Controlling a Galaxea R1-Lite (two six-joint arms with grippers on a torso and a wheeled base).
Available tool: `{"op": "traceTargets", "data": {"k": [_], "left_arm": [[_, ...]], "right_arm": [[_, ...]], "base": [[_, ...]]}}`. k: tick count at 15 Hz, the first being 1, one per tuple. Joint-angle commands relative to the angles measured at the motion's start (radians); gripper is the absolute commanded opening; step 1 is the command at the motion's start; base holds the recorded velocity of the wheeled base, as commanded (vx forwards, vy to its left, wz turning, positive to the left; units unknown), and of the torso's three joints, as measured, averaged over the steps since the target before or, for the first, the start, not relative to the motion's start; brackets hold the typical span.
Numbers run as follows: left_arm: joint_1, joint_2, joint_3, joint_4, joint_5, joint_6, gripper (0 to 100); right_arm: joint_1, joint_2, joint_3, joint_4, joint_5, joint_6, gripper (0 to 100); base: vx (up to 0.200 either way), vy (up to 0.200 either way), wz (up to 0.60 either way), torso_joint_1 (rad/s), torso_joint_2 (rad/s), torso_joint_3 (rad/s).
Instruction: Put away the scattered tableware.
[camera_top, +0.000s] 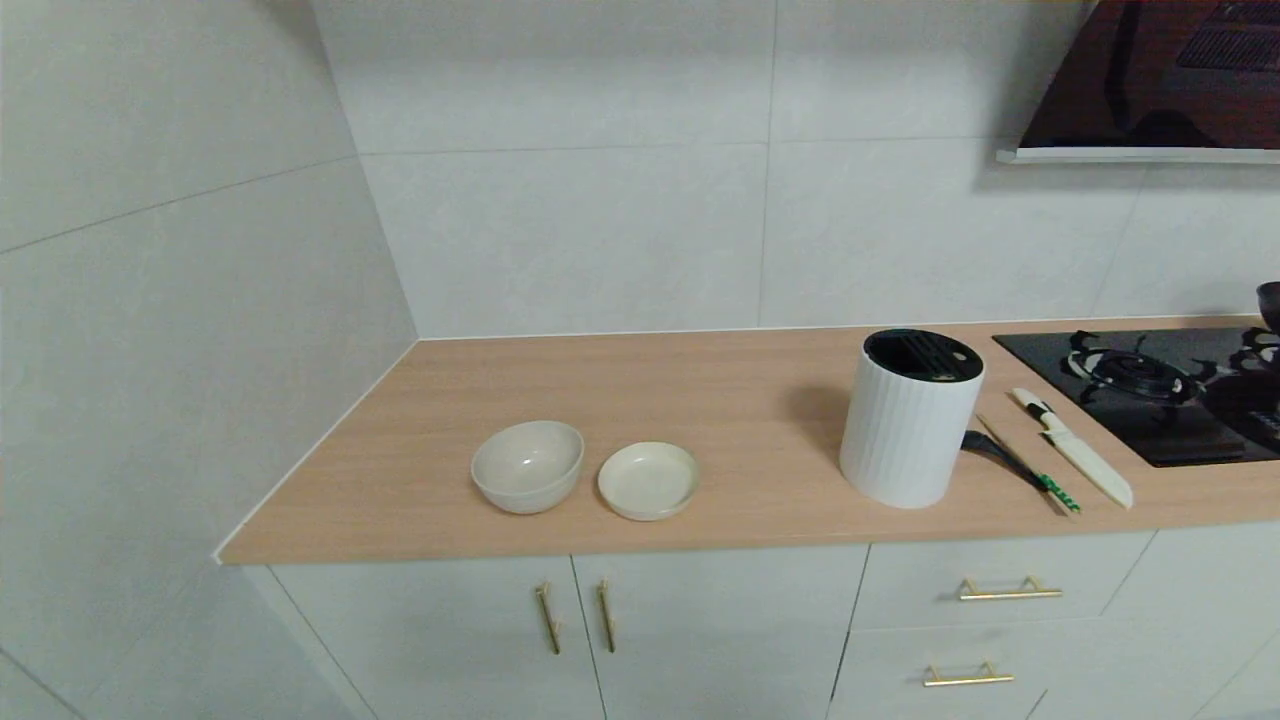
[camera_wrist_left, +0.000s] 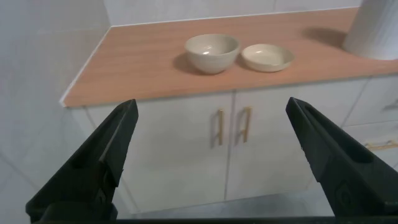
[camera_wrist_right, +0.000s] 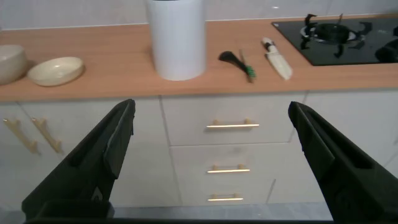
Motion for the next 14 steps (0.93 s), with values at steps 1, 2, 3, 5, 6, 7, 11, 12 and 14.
{"op": "traceTargets", "data": {"k": [1,2,3,5,6,7,11,12,14], "left_arm": [[0.000,0.000,0.000,0.000,0.000,0.000,100],[0.000,0.000,0.000,0.000,-0.001,0.001,100],[0.000,0.000,0.000,0.000,0.000,0.001,100],[0.000,0.000,0.000,0.000,0.000,0.001,100],[0.000,0.000,0.000,0.000,0.000,0.001,100],[0.000,0.000,0.000,0.000,0.000,0.001,100],[0.000,0.000,0.000,0.000,-0.001,0.001,100],[0.000,0.000,0.000,0.000,-0.001,0.001,100],[0.000,0.000,0.000,0.000,0.000,0.003,100]], "right_arm": [[0.000,0.000,0.000,0.000,0.000,-0.001,100],[0.000,0.000,0.000,0.000,0.000,-0.001,100],[0.000,0.000,0.000,0.000,0.000,-0.001,100],[0.000,0.000,0.000,0.000,0.000,-0.001,100],[0.000,0.000,0.000,0.000,0.000,-0.001,100],[0.000,0.000,0.000,0.000,0.000,-0.001,100],[0.000,0.000,0.000,0.000,0.000,-0.001,100],[0.000,0.000,0.000,0.000,0.000,-0.001,100],[0.000,0.000,0.000,0.000,0.000,-0.001,100]], "base": [[0.000,0.200,0.00,0.007,0.00,0.002],[0.000,0.200,0.00,0.002,0.00,0.002],[0.000,0.200,0.00,0.002,0.01,0.002],[0.000,0.200,0.00,0.002,0.00,0.005],[0.000,0.200,0.00,0.002,0.00,0.002],[0.000,0.200,0.00,0.002,0.00,0.002],[0.000,0.150,0.00,0.002,0.00,0.001],[0.000,0.000,0.00,0.000,0.00,0.000],[0.000,0.000,0.00,0.000,0.00,0.000]]}}
